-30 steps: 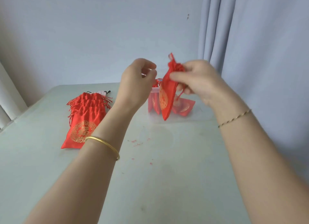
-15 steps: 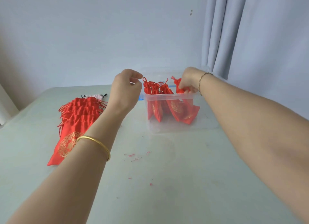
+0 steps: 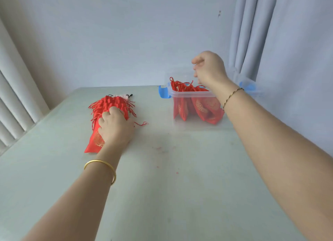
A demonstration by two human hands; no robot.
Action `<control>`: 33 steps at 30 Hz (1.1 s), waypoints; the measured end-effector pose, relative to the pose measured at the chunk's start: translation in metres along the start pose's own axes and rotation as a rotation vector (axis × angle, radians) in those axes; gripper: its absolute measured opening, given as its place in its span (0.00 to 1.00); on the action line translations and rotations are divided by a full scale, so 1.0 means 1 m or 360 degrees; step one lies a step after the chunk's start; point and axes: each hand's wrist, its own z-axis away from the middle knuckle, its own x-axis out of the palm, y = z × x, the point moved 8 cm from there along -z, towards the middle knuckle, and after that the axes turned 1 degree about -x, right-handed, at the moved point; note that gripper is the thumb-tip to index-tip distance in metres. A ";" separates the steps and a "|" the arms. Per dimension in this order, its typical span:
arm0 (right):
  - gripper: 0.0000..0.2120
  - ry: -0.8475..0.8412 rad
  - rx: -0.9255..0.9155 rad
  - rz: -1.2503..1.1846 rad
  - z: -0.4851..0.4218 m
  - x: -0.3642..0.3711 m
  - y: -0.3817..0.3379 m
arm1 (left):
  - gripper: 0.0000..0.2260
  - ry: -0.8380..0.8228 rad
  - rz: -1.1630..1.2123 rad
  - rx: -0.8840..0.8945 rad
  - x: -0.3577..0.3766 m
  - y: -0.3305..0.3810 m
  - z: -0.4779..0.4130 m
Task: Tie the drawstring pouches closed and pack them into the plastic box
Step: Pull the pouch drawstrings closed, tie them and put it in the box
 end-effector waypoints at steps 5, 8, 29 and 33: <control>0.15 -0.0079 -0.0149 -0.0358 0.079 0.035 -0.028 | 0.23 -0.0029 -0.0311 -0.0003 0.001 -0.043 0.026; 0.13 -0.0253 -0.0125 -0.0345 0.112 0.062 -0.028 | 0.16 -0.0044 -0.0161 0.0067 -0.002 -0.042 0.022; 0.14 -0.0782 0.0572 -0.1476 0.168 0.065 0.039 | 0.22 -0.0065 0.0791 0.0546 -0.022 0.038 0.084; 0.17 -0.0934 0.0615 -0.1490 0.173 0.069 0.044 | 0.05 -0.0519 0.1018 0.0591 -0.006 0.052 0.087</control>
